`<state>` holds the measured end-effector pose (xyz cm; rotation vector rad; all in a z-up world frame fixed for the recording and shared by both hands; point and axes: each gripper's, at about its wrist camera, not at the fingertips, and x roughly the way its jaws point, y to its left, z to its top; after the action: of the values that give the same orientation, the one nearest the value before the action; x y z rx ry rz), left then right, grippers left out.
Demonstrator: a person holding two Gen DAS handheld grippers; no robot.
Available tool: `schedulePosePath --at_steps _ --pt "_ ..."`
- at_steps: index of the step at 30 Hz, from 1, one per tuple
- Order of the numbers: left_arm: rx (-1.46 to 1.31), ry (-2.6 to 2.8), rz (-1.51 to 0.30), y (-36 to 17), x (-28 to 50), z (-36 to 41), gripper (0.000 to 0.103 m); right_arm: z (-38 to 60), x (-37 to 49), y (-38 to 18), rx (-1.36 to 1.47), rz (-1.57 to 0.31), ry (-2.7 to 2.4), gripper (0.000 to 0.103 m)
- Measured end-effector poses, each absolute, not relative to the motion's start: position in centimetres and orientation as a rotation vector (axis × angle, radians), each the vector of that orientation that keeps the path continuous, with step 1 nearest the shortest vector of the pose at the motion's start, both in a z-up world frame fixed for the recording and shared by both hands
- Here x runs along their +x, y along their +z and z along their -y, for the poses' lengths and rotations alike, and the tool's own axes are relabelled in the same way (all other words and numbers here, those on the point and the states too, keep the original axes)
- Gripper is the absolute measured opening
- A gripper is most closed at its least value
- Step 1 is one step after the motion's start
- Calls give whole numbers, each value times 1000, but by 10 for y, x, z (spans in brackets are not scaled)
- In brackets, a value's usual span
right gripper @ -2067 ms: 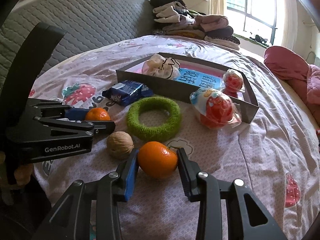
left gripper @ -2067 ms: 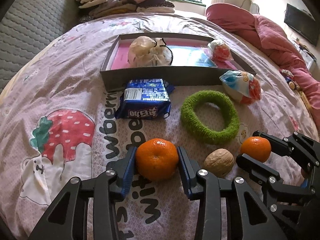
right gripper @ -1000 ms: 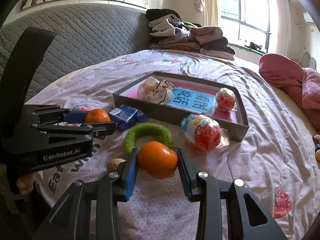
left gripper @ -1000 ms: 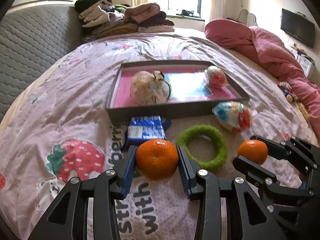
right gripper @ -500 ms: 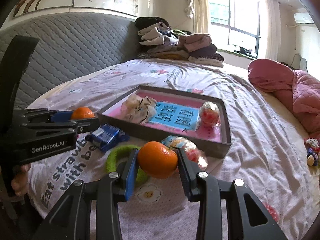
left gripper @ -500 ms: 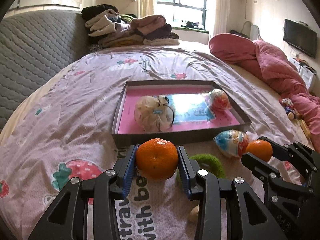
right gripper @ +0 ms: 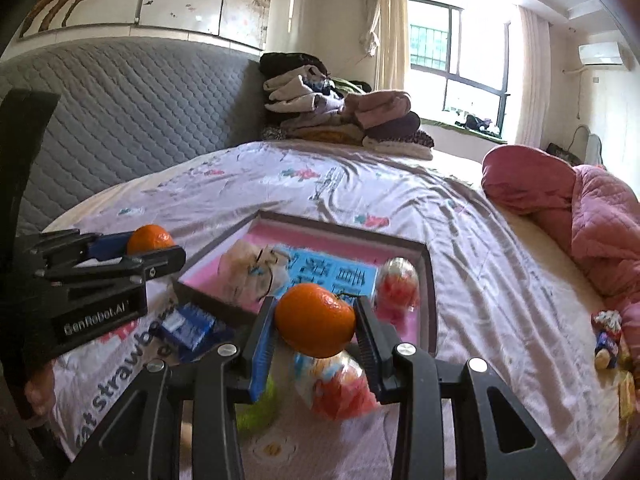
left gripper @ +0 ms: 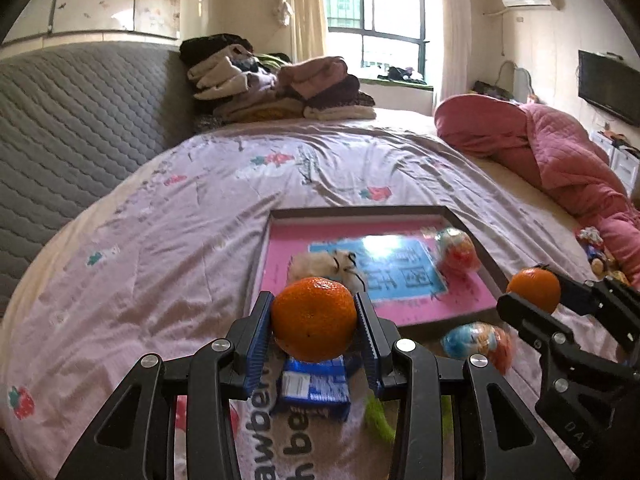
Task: Organize objects
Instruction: 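Carry both tangerines toward the pink book tray with both tools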
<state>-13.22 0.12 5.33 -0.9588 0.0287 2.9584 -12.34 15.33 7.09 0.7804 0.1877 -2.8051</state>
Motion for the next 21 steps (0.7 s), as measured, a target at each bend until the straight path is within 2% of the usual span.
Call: schedulePosePath --at_steps 21 --pt "-992 2986 6 68 -192 1 41 -168 -176 101 723 -122 -2860 38"
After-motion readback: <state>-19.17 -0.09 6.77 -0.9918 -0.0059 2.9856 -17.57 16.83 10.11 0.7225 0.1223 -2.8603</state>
